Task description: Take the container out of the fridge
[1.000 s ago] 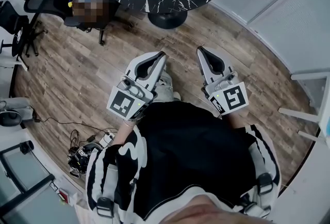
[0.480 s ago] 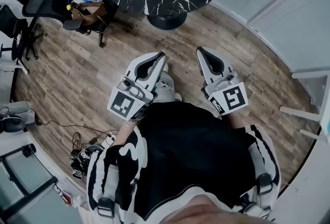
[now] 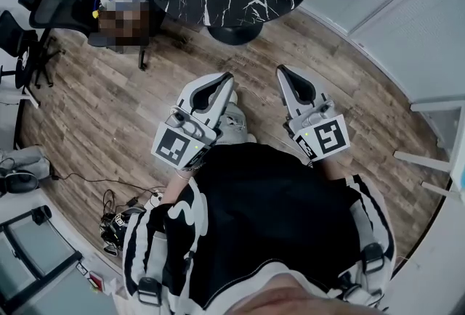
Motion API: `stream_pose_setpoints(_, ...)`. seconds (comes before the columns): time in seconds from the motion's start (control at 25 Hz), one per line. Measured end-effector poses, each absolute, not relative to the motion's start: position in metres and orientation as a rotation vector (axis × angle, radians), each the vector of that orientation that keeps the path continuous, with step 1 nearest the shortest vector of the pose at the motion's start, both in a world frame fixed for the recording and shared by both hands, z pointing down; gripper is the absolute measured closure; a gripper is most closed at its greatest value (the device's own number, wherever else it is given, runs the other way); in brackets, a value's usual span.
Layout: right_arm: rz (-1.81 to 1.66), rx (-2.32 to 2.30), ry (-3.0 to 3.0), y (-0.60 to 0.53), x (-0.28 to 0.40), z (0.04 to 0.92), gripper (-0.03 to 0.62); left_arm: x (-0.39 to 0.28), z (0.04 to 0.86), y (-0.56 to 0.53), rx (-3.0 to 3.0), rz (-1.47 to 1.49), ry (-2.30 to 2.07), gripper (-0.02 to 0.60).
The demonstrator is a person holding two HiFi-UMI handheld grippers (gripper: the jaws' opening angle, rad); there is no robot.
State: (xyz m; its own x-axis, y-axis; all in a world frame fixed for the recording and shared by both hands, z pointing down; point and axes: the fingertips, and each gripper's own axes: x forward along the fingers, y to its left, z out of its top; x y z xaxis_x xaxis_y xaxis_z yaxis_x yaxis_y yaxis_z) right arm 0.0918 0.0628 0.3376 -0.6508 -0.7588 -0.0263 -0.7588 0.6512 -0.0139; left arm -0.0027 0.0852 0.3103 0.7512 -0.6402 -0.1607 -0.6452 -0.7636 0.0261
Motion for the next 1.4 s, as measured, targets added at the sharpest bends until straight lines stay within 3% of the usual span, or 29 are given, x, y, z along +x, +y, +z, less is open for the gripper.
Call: stream_pose_setpoints(1.4,0.009,-1.332,2.808,-0.007,0.078,0.334,0.583,-0.014,0.312,0.011,-2.934,0.27,1.026,0.569)
